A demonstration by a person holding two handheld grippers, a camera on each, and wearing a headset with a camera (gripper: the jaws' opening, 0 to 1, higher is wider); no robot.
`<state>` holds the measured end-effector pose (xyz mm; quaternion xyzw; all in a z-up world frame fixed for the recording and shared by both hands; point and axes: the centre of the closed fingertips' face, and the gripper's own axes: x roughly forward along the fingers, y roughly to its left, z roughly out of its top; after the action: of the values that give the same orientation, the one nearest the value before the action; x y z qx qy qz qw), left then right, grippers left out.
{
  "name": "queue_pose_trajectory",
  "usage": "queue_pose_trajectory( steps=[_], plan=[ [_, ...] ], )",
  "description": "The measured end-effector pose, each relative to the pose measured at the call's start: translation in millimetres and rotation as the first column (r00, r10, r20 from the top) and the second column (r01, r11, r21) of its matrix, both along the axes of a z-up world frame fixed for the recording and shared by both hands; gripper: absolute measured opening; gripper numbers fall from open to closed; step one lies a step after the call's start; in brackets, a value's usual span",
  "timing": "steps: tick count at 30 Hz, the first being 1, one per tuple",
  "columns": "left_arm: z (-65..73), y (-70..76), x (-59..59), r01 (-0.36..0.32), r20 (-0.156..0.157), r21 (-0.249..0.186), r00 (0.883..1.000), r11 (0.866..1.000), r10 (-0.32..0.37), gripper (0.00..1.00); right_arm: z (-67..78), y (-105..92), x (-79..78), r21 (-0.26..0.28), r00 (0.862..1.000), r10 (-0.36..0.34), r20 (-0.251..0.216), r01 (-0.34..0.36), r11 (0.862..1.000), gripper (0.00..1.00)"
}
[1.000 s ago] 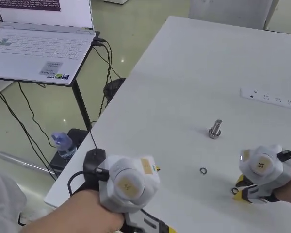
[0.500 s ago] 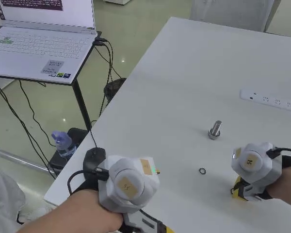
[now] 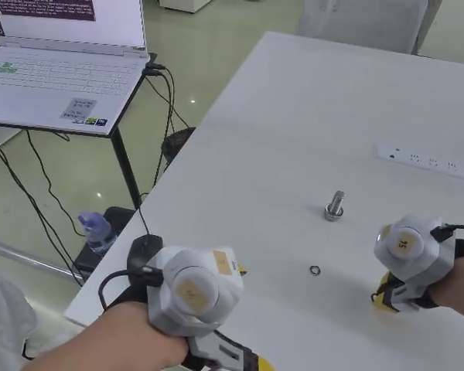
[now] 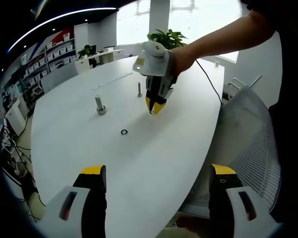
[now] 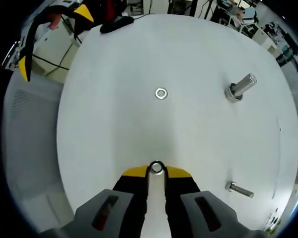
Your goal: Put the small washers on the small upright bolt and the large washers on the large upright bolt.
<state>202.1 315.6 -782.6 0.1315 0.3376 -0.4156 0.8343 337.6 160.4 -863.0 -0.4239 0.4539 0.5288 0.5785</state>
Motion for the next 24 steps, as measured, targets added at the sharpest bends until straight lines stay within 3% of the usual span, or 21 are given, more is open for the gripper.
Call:
queue_pose_trajectory(
  steps=[15, 24],
  plan=[
    [-0.8, -3.2, 1.3, 0.003, 0.001, 0.013, 1.000, 1.000, -0.003, 0.84, 15.8, -42.6, 13.7, -0.023, 0.998, -0.069, -0.002, 0.069, 0.997, 0.12],
    [-0.9, -5.4, 3.4, 0.013, 0.004, 0.024, 1.000, 1.000, -0.013, 0.85, 30.9, -60.7, 25.5, -0.017, 0.993, -0.117, 0.028, 0.118, 0.993, 0.12]
  ],
)
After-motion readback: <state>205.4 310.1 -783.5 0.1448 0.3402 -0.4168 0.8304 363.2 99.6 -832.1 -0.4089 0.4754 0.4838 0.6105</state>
